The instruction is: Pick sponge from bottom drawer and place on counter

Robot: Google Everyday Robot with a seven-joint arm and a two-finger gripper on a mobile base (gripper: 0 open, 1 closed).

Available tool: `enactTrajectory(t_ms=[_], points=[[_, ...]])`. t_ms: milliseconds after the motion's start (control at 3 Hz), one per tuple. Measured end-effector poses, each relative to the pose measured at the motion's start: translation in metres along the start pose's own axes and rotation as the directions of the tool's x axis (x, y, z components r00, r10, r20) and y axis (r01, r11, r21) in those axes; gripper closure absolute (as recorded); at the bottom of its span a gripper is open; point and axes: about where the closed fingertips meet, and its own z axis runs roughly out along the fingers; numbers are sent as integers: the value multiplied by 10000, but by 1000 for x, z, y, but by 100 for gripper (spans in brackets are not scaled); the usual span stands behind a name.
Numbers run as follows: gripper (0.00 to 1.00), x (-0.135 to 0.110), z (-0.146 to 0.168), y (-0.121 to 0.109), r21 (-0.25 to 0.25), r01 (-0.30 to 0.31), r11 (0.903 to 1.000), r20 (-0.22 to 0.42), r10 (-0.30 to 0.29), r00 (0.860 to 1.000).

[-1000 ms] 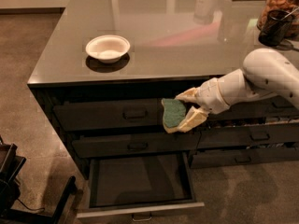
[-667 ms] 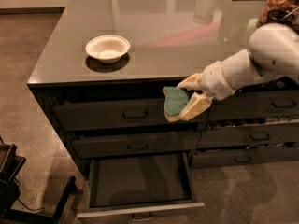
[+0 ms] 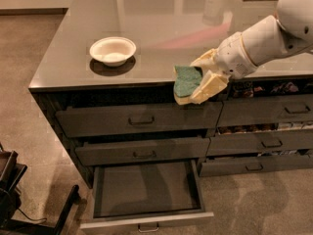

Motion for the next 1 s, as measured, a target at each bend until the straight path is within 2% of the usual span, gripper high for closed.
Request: enactTrajectory(t_ms=[333, 667, 1000], points=[[100, -2, 5, -9, 336, -146, 9993, -130, 151, 9998], [100, -5, 11, -39, 1102, -525, 9925, -419, 574, 9975], [100, -2, 17, -79, 2031, -1145, 9724, -677, 1306, 9891]])
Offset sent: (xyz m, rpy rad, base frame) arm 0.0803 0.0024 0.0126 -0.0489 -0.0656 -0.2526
